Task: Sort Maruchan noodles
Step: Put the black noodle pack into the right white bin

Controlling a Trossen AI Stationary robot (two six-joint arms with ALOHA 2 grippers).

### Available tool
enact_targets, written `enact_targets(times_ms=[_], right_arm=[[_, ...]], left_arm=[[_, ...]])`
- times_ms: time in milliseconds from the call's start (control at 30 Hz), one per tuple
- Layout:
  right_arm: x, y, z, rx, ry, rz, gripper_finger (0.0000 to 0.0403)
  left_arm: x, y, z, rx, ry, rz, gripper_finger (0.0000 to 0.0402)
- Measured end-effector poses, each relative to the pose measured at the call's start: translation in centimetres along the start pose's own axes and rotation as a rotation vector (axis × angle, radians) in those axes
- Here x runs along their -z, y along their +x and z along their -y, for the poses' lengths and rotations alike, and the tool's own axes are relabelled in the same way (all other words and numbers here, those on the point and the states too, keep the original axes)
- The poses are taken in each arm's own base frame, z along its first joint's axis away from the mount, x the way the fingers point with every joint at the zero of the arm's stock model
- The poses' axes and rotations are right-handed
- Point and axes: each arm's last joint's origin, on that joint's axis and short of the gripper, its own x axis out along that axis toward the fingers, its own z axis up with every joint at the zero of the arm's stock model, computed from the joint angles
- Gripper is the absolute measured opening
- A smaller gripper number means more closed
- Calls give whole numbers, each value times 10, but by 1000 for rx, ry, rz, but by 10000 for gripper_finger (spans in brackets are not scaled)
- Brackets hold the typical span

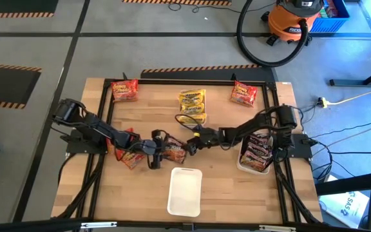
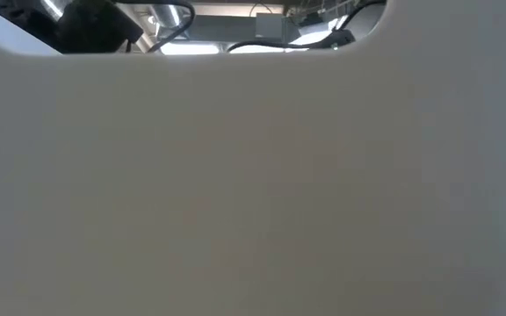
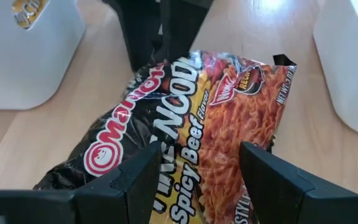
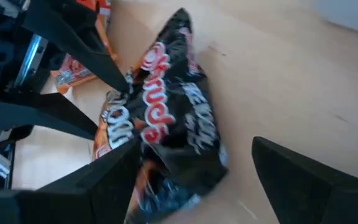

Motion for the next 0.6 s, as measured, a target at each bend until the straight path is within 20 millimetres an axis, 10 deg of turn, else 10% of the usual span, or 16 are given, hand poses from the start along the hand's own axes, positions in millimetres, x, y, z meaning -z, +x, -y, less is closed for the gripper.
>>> enact_targets(times_ms=[600], right_arm=[[7,5,-13,-115,-53,-152,303]], left_arm=[[2,7,-3,-90,249,15,212]])
